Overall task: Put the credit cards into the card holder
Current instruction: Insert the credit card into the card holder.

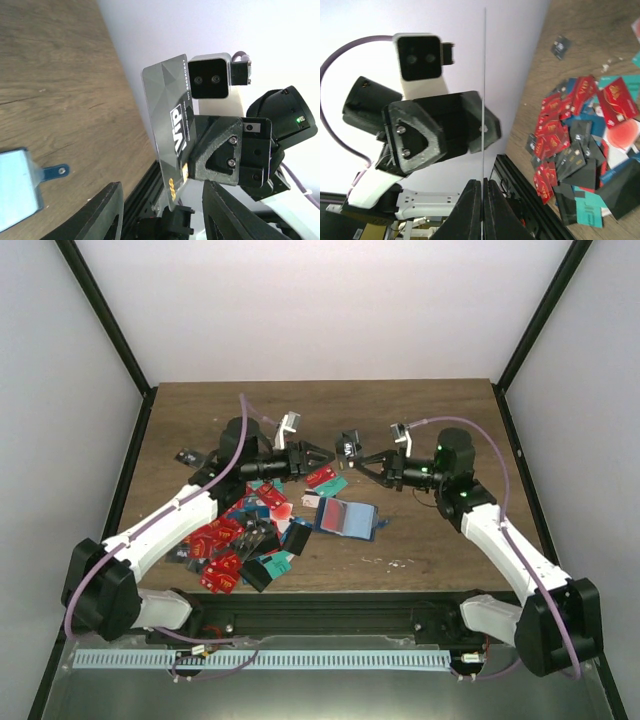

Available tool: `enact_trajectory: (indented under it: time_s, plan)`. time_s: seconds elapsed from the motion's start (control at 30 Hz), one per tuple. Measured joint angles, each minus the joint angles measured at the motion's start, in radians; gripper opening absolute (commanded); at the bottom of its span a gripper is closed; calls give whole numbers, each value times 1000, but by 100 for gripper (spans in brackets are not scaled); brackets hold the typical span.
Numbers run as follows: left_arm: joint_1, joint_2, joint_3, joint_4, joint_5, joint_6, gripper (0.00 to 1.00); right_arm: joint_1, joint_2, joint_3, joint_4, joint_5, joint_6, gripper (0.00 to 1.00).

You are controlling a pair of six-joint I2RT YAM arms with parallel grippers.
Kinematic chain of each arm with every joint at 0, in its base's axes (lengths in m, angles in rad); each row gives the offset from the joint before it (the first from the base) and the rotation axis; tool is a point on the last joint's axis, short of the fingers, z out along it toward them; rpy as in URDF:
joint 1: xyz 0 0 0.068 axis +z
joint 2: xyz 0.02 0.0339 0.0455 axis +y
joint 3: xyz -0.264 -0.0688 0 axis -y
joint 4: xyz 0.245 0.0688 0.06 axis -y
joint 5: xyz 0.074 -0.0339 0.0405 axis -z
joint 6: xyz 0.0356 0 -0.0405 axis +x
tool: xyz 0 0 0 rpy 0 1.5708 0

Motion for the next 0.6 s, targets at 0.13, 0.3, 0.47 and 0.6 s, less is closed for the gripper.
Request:
enact_trajectory:
  time_s: [0.13, 0.3, 0.47, 0.6]
  plan:
    - [-13, 21, 28, 58, 16, -24, 40, 0, -28, 0, 74, -20, 48, 1]
    - [-14, 22, 45, 115, 27, -39, 35, 0, -47, -3, 147, -32, 102, 1]
    - [-14, 22, 45, 143, 38, -58, 31, 0, -51, -11, 197, -39, 141, 1]
    - [-15, 22, 45, 169, 50, -68, 24, 0, -52, -20, 234, -45, 164, 1]
